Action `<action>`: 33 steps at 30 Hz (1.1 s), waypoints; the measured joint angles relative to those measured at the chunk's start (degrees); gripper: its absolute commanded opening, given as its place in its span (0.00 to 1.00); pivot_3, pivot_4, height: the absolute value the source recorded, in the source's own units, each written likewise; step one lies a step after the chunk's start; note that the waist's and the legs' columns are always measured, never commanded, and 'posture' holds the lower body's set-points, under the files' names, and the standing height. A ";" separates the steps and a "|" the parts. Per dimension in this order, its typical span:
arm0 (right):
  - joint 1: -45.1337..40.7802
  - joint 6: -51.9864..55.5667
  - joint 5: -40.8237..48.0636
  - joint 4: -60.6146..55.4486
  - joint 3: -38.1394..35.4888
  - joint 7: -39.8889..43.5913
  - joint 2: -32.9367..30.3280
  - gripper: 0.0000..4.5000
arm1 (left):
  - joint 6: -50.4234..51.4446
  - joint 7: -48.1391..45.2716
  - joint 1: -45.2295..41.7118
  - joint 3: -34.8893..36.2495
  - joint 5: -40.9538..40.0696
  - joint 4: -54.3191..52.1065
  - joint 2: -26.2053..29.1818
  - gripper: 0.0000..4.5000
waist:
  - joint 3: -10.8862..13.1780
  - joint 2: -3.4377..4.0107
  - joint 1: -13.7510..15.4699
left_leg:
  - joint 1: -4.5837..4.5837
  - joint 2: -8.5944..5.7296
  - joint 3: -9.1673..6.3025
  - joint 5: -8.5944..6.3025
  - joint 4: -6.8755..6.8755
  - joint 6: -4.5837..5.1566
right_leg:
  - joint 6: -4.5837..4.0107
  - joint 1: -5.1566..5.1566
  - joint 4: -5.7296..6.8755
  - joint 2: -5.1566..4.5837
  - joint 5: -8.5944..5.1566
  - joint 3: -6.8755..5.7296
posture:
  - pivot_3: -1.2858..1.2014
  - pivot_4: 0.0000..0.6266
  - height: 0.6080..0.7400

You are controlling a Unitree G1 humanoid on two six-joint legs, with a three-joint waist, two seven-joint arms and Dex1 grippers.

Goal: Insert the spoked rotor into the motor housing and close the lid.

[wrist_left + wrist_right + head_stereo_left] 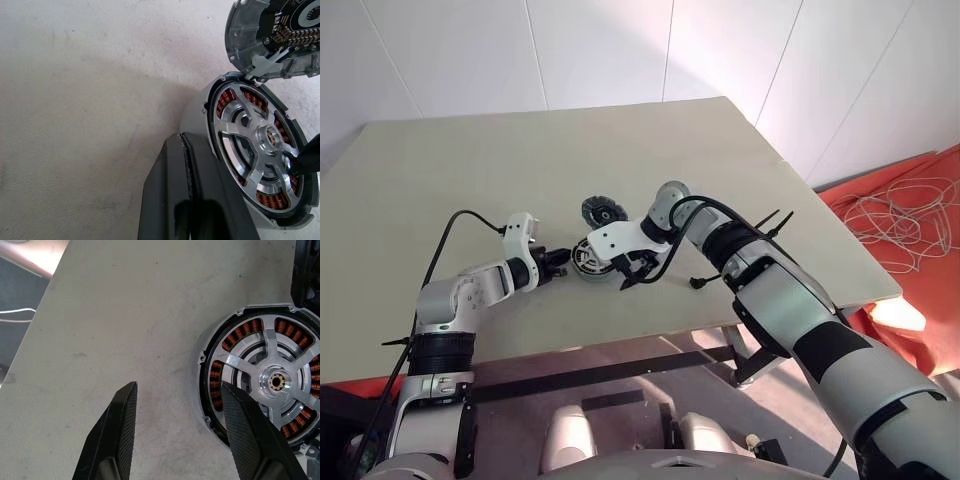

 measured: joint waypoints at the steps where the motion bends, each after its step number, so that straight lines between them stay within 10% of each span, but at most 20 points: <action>1: 0.00 -0.31 -0.20 0.03 0.00 -0.09 0.01 0.65 | -0.01 0.02 0.00 0.02 0.00 0.00 -0.01 0.00 | 0.00 0.00 -0.01 | 0.00 0.00 0.00 0.00 0.00 0.00 | 0.00 0.00 0.00 0.00 0.00 0.00 | 0.52 0.00 1.00; 23: -1.69 -4.62 -5.79 0.95 0.60 -2.26 -0.01 0.65 | -0.56 1.01 0.09 0.41 0.04 0.01 -1.08 0.00 | 0.00 0.00 0.01 | 0.03 0.00 0.00 0.02 0.06 -0.02 | -0.05 0.02 0.10 -0.01 0.03 0.00 | 0.52 0.00 1.00; 33: -2.26 -4.92 -6.31 1.16 0.59 -3.38 0.18 0.01 | -0.78 1.07 0.08 0.38 0.07 0.20 -1.57 0.00 | 0.00 0.01 0.13 | -0.07 0.00 0.00 -0.02 0.06 0.05 | -0.05 0.00 0.01 -0.01 0.03 0.00 | 0.52 0.00 1.00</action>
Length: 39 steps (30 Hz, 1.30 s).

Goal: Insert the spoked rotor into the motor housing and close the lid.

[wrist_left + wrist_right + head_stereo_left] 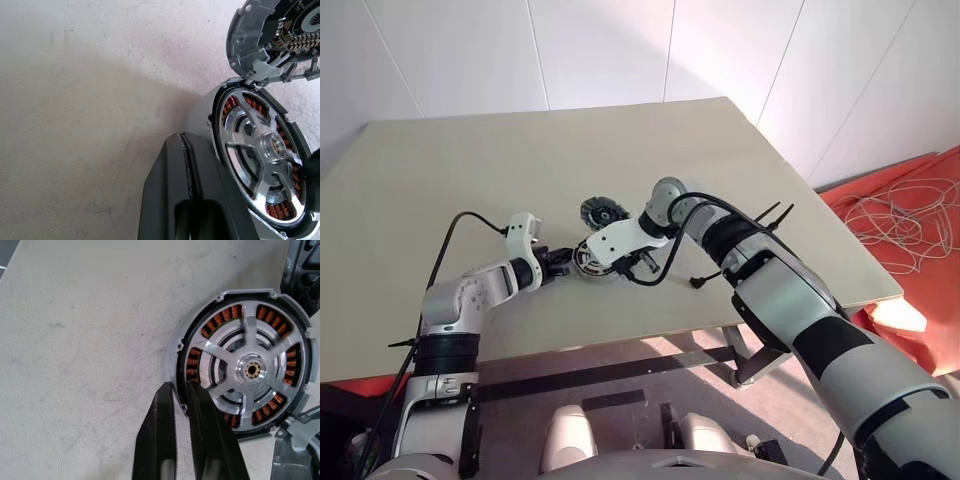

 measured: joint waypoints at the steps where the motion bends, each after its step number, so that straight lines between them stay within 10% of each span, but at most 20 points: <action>1: 0.00 -0.05 -0.01 0.01 0.00 0.10 -0.06 0.01 | -0.01 0.00 0.00 0.00 0.01 0.05 0.00 0.00 | 0.00 0.00 0.00 | -0.02 0.00 0.00 0.00 0.00 0.01 | 0.00 -0.01 -0.02 0.00 0.00 -0.01 | 0.52 0.00 1.00; 23: 1.01 2.21 0.61 -3.28 -0.39 3.02 -2.48 0.01 | -0.69 0.00 -0.01 -0.10 0.02 0.84 -0.54 0.00 | 0.00 0.00 0.12 | -0.07 0.00 0.00 -0.01 0.02 0.01 | 0.00 -0.02 -0.02 0.00 0.00 -0.01 | 0.52 0.00 1.00; 39: 11.35 40.67 5.86 -32.53 -1.14 10.88 -9.13 0.01 | -1.82 0.07 -0.09 -0.37 0.15 1.93 -2.00 0.00 | 0.00 -0.01 0.24 | -0.04 0.01 0.00 0.00 0.04 0.03 | 0.01 -0.02 -0.01 0.01 0.01 -0.01 | 0.52 0.00 1.00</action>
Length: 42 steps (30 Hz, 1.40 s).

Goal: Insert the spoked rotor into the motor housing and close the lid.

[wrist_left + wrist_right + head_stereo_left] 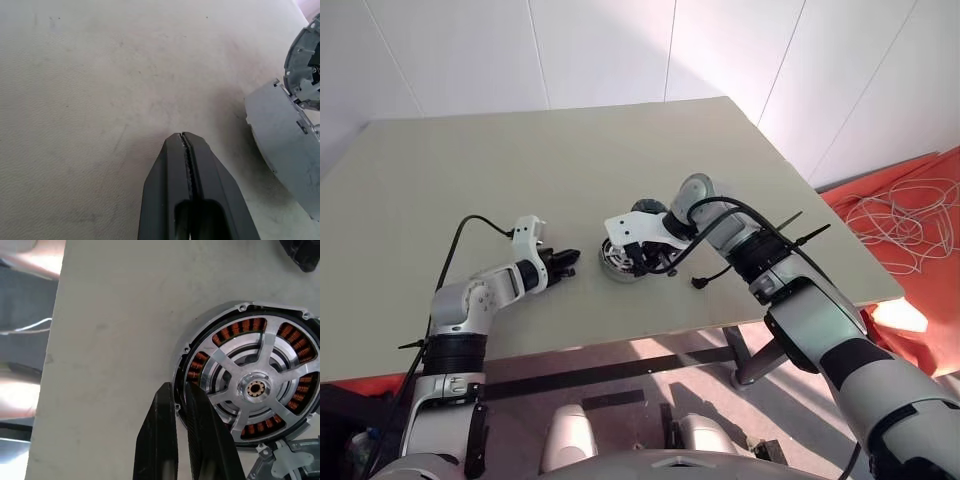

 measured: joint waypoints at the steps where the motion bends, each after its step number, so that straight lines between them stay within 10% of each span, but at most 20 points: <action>1: 0.06 3.67 0.26 -1.16 0.02 0.00 0.21 0.01 | -0.01 0.01 0.00 -0.02 0.00 0.00 -0.07 0.00 | 0.00 0.00 0.00 | 0.00 0.00 0.00 0.00 0.00 0.00 | 0.00 0.00 0.00 0.00 0.00 0.00 | 0.52 0.00 1.00; 16: -5.23 46.70 7.46 -3.06 -2.15 -10.03 10.64 0.01 | -0.04 0.12 0.01 0.00 -0.01 0.00 -0.17 0.00 | 0.00 0.01 -0.05 | 0.10 0.03 -0.01 0.20 -0.15 -0.36 | 0.00 -0.01 0.00 0.02 0.00 0.00 | 0.52 0.00 1.00; 37: -7.70 50.97 18.24 5.03 -8.17 -30.46 17.18 0.01 | -0.02 0.83 0.10 0.71 0.78 0.00 0.78 0.00 | 0.01 0.02 0.18 | 0.46 -0.01 -0.06 0.48 -0.24 -0.84 | 0.05 0.18 0.24 0.00 0.02 0.05 | 0.52 0.00 1.00; 42: -7.93 50.90 19.34 6.12 -8.08 -31.42 16.96 0.37 | -0.02 0.56 0.10 0.72 0.78 0.01 1.20 0.00 | 0.02 0.04 0.22 | 0.52 -0.01 -0.08 0.53 -0.26 -0.91 | 0.06 0.08 0.56 0.00 0.01 0.08 | 0.52 0.00 1.00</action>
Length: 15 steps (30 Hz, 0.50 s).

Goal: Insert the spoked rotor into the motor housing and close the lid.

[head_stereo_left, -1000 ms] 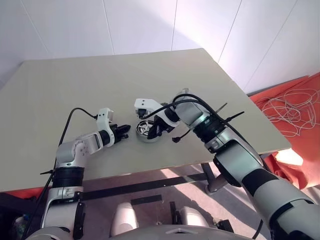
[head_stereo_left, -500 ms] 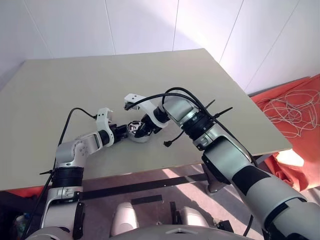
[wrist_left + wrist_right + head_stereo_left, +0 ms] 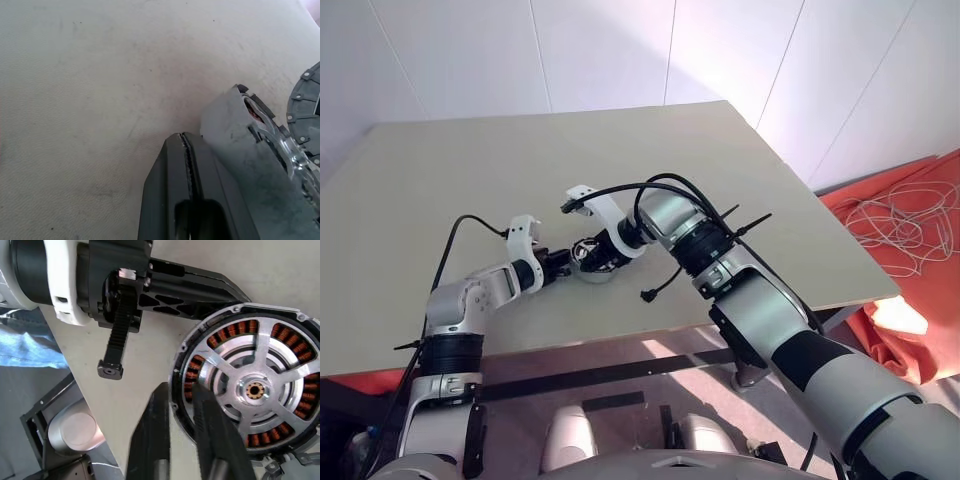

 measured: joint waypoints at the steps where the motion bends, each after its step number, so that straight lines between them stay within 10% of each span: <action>1: 0.00 0.03 0.17 -0.04 0.21 0.06 -0.22 0.45 | 0.00 -0.07 0.00 0.01 0.00 0.01 0.13 0.00 | 0.00 0.00 0.00 | 0.00 0.00 0.00 0.01 0.00 -0.01 | 0.00 -0.03 0.05 0.00 0.00 0.00 | 0.52 0.00 1.00; 4: 0.00 0.36 1.15 -0.73 0.64 0.32 -0.64 0.66 | -0.02 -0.16 -0.01 0.07 -0.01 0.02 0.24 0.00 | 0.00 0.00 -0.03 | 0.01 0.00 0.00 0.05 0.00 -0.08 | -0.02 -0.05 0.08 0.01 -0.01 0.03 | 0.52 0.00 1.00; 15: -2.94 3.74 7.24 -7.79 -0.40 1.72 -1.96 0.66 | -0.28 -0.24 -0.66 0.09 0.05 1.44 0.28 0.00 | 0.00 0.00 0.05 | -0.09 -0.02 0.00 0.05 -0.01 -0.07 | -0.03 -0.14 0.05 0.01 -0.02 0.03 | 0.52 0.00 1.00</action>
